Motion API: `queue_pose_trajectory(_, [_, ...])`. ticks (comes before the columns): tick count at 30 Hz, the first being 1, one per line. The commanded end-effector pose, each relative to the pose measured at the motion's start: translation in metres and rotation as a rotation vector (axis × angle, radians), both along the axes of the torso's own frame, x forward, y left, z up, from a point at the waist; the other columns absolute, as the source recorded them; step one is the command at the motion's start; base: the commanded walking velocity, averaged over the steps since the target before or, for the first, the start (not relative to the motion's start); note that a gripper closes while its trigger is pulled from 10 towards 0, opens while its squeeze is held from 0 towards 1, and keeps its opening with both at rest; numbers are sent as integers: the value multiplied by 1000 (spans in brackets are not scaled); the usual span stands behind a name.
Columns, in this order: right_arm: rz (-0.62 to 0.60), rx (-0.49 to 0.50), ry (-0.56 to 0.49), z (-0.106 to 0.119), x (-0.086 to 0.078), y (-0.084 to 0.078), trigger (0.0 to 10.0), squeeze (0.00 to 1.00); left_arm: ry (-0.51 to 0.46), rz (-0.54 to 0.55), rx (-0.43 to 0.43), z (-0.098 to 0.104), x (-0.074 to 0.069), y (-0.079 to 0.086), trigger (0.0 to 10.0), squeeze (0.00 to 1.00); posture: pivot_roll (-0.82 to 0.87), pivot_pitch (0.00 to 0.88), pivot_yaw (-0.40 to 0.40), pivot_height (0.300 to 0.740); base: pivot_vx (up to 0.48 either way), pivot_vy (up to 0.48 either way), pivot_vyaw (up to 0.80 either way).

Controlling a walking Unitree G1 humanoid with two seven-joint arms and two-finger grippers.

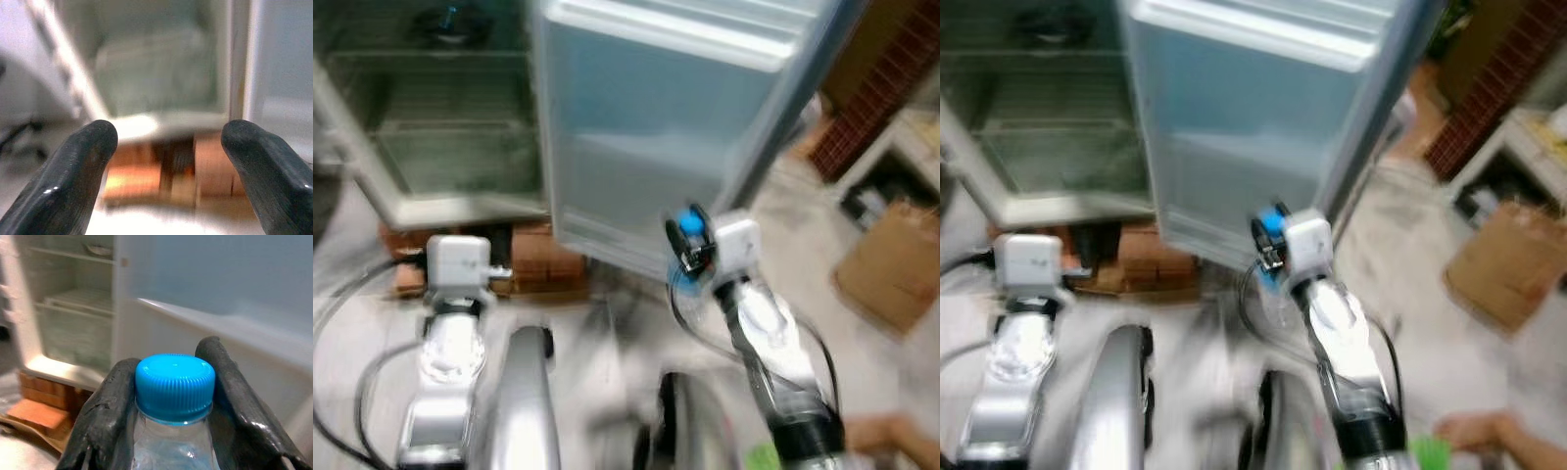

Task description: Restocking fridge

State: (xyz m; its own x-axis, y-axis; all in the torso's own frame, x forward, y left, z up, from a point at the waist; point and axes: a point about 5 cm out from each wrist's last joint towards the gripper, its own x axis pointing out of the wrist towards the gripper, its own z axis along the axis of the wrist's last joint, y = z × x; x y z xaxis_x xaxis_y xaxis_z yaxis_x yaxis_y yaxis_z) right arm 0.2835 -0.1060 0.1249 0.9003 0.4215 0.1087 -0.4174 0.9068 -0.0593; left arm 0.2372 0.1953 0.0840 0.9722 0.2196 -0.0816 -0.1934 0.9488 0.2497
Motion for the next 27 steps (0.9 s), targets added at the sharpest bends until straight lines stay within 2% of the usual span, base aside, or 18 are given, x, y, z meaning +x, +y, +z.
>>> queue_pose_trajectory(1, [5,13,-30,7,1,1,10000,0,-56,-13,20,14,8,-3,10000,0,116,141,-89,579,0,0,0])
queue_pose_trajectory(8, [1,3,-23,6,2,1,10000,0,-66,-11,-6,16,9,-3,10000,0,115,143,-91,579,0,0,0])
queue_pose_trajectory(13, [-45,-40,-43,6,6,0,10000,0,-67,-16,-7,16,9,-4,10000,0,114,142,-95,579,0,0,0])
queue_pose_trajectory(16, [-15,-4,-35,8,7,3,10000,0,-57,-16,-8,14,8,-3,10000,0,114,142,-100,579,271,0,0])
queue_pose_trajectory(17, [6,47,-41,10,7,5,10000,0,-57,-14,-10,14,8,-3,10000,0,114,142,-102,579,326,0,0])
queue_pose_trajectory(18, [6,59,-61,12,8,6,10000,0,-57,-14,-11,14,9,-3,10000,0,115,144,-103,579,364,0,0])
queue_pose_trajectory(20, [-1,22,-62,12,9,5,10000,0,-57,-12,-13,15,8,-2,10000,0,115,145,-104,579,362,0,0])
queue_pose_trajectory(27, [58,73,-84,17,8,6,10000,0,-54,-11,-22,15,8,-3,10000,0,118,147,-106,579,366,0,0])
